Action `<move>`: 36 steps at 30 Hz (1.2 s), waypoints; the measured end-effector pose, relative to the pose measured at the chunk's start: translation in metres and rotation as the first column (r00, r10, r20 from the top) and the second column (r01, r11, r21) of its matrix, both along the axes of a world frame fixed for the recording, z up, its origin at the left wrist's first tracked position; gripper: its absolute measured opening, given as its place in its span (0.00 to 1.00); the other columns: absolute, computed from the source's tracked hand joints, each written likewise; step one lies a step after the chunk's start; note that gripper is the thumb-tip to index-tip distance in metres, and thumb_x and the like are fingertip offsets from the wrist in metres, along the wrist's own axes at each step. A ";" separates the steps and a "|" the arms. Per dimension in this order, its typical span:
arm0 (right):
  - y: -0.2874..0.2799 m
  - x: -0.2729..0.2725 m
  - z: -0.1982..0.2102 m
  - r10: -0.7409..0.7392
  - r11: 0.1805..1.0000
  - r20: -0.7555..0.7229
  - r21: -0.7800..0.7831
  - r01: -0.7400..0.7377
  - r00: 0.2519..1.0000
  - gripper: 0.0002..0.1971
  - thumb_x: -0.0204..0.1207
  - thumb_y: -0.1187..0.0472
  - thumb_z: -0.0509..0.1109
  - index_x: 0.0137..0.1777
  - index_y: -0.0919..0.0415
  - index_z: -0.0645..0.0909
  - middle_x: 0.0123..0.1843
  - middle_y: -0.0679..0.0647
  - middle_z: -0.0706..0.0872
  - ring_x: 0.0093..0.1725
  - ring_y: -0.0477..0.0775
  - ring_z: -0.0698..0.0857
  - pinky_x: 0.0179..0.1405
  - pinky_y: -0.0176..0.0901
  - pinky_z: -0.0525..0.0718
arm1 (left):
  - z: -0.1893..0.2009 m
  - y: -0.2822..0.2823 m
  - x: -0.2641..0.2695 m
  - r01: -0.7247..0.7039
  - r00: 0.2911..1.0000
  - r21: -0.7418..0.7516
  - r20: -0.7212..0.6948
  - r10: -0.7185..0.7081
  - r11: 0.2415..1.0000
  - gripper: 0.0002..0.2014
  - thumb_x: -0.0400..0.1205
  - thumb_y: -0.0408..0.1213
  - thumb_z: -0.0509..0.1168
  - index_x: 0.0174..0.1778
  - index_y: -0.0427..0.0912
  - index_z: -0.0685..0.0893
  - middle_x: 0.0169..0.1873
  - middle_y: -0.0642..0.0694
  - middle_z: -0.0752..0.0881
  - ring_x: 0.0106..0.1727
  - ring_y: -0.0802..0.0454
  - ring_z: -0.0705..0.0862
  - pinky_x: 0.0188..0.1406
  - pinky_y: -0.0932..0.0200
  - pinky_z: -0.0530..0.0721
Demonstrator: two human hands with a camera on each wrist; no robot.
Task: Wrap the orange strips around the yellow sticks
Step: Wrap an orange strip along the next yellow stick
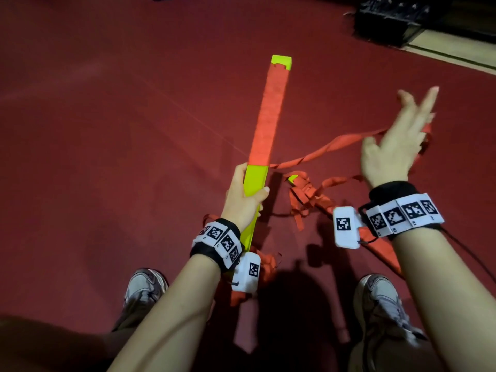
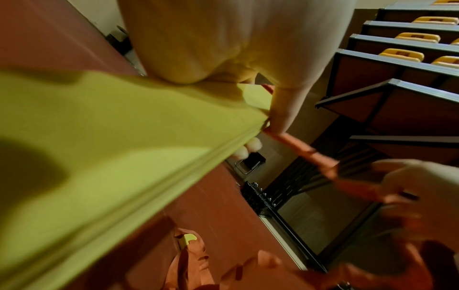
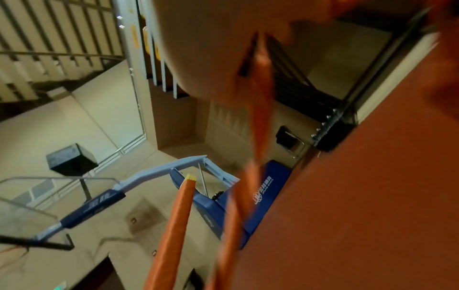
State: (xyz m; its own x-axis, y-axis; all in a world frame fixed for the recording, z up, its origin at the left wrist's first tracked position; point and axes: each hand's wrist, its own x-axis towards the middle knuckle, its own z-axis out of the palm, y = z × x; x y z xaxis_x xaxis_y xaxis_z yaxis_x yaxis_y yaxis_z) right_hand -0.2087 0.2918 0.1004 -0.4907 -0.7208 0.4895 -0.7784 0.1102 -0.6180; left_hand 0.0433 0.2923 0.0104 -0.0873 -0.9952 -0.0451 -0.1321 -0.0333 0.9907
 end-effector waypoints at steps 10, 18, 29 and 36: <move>-0.012 0.025 -0.031 0.393 0.757 0.257 0.454 -0.469 0.883 0.21 0.76 0.72 0.61 0.57 0.51 0.90 0.50 0.53 0.91 0.51 0.54 0.87 0.66 0.47 0.82 | 0.020 0.010 -0.005 0.193 0.971 0.074 -0.157 -0.180 0.978 0.21 0.79 0.25 0.71 0.60 0.54 0.78 0.32 0.48 0.82 0.26 0.45 0.79 0.25 0.54 0.78; 0.004 0.061 -0.045 0.437 0.632 0.844 -0.042 -0.774 0.311 0.17 0.71 0.82 0.65 0.35 0.64 0.90 0.36 0.56 0.91 0.40 0.56 0.89 0.46 0.45 0.86 | 0.050 0.016 -0.010 0.406 0.899 0.099 -0.222 -0.377 0.909 0.24 0.67 0.28 0.70 0.60 0.47 0.84 0.29 0.46 0.80 0.21 0.44 0.76 0.23 0.58 0.76; 0.009 0.048 -0.043 0.392 0.536 0.909 -0.350 -0.768 -0.141 0.06 0.71 0.68 0.70 0.39 0.63 0.74 0.32 0.58 0.73 0.35 0.56 0.84 0.44 0.50 0.84 | 0.059 0.015 -0.002 0.384 0.900 0.137 -0.275 -0.337 0.913 0.25 0.65 0.30 0.68 0.59 0.49 0.85 0.30 0.45 0.81 0.22 0.46 0.75 0.24 0.59 0.75; 0.002 0.050 -0.043 0.499 0.640 0.847 -0.220 -0.737 0.181 0.12 0.64 0.71 0.78 0.37 0.59 0.77 0.28 0.52 0.79 0.25 0.45 0.73 0.27 0.34 0.66 | 0.056 0.015 0.000 0.369 0.906 0.158 -0.281 -0.317 0.916 0.23 0.65 0.31 0.69 0.56 0.52 0.86 0.35 0.37 0.75 0.23 0.46 0.75 0.25 0.59 0.75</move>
State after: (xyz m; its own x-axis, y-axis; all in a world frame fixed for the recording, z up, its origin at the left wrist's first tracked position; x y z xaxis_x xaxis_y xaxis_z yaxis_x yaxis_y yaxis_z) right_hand -0.1586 0.2938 0.0570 0.1231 -0.9922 -0.0206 0.1809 0.0428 -0.9826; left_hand 0.0428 0.3070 0.0660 -0.4560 -0.8726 -0.1749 0.0738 -0.2330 0.9697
